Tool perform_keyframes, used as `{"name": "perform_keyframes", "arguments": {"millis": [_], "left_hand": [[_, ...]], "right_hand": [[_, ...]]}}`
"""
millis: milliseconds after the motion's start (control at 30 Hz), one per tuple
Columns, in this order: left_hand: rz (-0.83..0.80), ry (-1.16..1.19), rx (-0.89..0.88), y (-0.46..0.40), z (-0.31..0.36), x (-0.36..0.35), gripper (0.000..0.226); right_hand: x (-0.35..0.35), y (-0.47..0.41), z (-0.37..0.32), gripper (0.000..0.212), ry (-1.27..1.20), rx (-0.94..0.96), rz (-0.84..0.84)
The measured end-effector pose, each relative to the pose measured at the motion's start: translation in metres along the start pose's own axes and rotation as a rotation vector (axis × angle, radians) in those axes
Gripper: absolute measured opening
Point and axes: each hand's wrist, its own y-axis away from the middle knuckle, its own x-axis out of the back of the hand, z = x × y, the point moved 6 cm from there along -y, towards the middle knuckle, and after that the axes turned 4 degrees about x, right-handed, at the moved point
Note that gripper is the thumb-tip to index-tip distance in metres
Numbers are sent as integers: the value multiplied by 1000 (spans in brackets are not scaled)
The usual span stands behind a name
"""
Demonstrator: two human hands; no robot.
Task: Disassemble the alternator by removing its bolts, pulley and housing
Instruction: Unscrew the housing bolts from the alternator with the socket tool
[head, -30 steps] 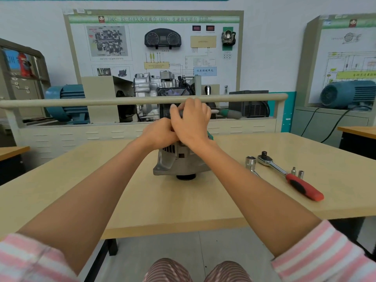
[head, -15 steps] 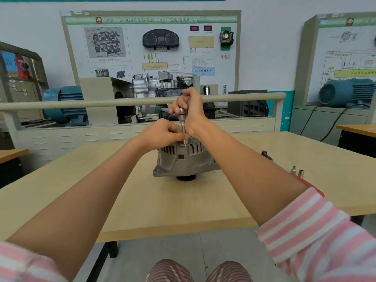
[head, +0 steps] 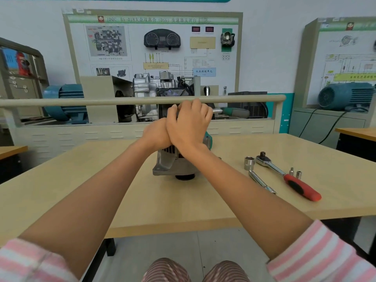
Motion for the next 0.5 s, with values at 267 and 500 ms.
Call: {"name": "perform_keyframes", "arguments": {"millis": [267,500], "left_hand": [[22,153,60,5,-3,-1,35],[-83,271,-12,8,2,-1,27]], "right_hand": [[-1,-14,6,43,-523,-92,-86],[-31,-28,19,58,-1322,-569,-309]]}}
